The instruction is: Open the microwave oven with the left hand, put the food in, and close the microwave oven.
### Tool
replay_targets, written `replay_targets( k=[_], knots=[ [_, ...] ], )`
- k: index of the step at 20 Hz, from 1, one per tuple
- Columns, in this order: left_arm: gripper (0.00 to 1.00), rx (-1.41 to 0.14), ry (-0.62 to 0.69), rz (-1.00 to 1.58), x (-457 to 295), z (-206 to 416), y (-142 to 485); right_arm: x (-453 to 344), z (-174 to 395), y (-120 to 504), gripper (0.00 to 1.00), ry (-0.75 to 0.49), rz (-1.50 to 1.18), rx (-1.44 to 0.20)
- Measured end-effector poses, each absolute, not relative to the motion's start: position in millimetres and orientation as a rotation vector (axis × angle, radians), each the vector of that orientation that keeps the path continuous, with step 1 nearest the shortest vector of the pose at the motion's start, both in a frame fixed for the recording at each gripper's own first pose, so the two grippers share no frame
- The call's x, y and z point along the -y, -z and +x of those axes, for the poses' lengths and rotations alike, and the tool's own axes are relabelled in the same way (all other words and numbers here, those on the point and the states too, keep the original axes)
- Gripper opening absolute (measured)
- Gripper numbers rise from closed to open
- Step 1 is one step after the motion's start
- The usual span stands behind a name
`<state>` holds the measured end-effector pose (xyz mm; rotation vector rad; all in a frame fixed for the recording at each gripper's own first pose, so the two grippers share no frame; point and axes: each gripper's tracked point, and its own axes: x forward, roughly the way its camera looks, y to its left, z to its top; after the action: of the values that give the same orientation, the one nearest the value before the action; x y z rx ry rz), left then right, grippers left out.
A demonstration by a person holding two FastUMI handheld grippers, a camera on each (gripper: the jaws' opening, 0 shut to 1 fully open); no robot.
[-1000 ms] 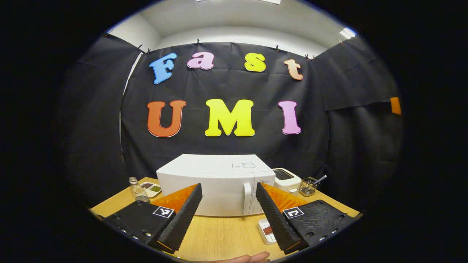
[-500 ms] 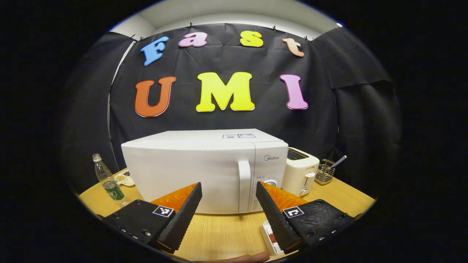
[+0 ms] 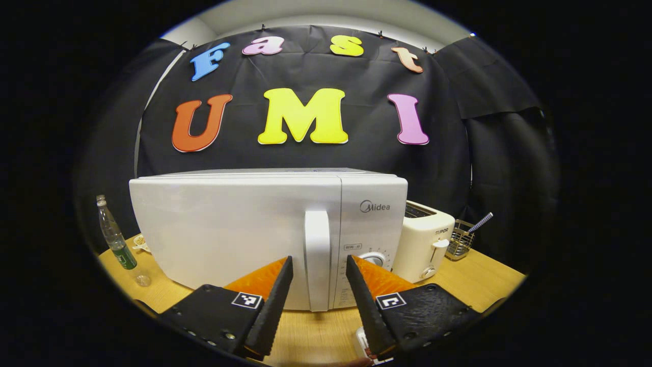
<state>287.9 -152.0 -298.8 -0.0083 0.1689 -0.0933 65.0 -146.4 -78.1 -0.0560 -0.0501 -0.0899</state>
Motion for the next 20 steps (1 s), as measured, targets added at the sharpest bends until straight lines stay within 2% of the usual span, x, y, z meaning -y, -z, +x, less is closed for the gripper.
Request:
replay_targets(
  k=[1,2,4,5,6,7,8,9,10,11,12,16,17,18,19,20],
  knots=[
    [0.38,-0.174,0.088,-0.027,151.4,291.2,302.3,146.4,65.0,79.3,1.0,0.09,-0.053,0.055],
    [0.46,-0.184,0.092,-0.052,152.9,293.6,305.6,146.5,64.2,81.0,0.9,0.088,-0.047,0.052],
    [0.42,-0.221,0.079,-0.084,151.3,298.3,315.2,144.3,62.8,84.6,0.9,0.076,-0.04,0.043],
    [0.46,-0.233,0.072,-0.099,152.8,296.5,318.2,142.9,60.8,84.8,1.0,0.069,-0.041,0.048],
    [0.34,-0.233,0.061,-0.08,154.1,296.5,318.7,143.3,57.4,83.2,1.0,0.065,-0.043,0.058],
    [0.16,-0.23,0.049,-0.041,151.6,298.0,321.4,144.5,55.1,82.3,1.0,0.069,-0.046,0.071],
    [0.27,-0.233,0.038,-0.007,152.7,299.3,324.5,145.2,53.4,81.3,1.0,0.073,-0.05,0.082],
    [0.23,-0.231,0.032,0.008,151.9,296.9,326.6,143.2,52.1,83.5,0.9,0.073,-0.053,0.089],
    [0.23,-0.223,0.032,0.002,150.9,295.9,325.4,139.5,52.0,85.4,0.9,0.067,-0.049,0.086],
    [0.21,-0.232,0.041,-0.02,151.4,294.9,326.7,133.4,52.7,90.1,1.0,0.054,-0.046,0.075],
    [0.14,-0.236,0.054,-0.035,153.4,293.9,325.6,128.3,53.6,93.7,1.0,0.043,-0.044,0.061],
    [0.14,-0.251,0.061,-0.032,152.1,293.2,325.9,117.8,55.2,101.4,1.0,0.019,-0.046,0.03],
    [0.14,-0.254,0.062,-0.037,152.6,292.1,326.1,117.0,54.5,101.9,0.9,0.019,-0.051,0.033],
    [0.14,-0.256,0.063,-0.045,153.2,290.9,325.3,117.3,53.8,102.0,1.0,0.02,-0.058,0.034],
    [0.15,-0.26,0.065,-0.042,153.3,290.4,325.9,117.2,53.2,103.9,0.9,0.022,-0.064,0.035],
    [0.14,-0.263,0.066,-0.041,152.8,289.6,325.9,116.9,52.9,104.6,0.9,0.021,-0.064,0.033]
  ],
)
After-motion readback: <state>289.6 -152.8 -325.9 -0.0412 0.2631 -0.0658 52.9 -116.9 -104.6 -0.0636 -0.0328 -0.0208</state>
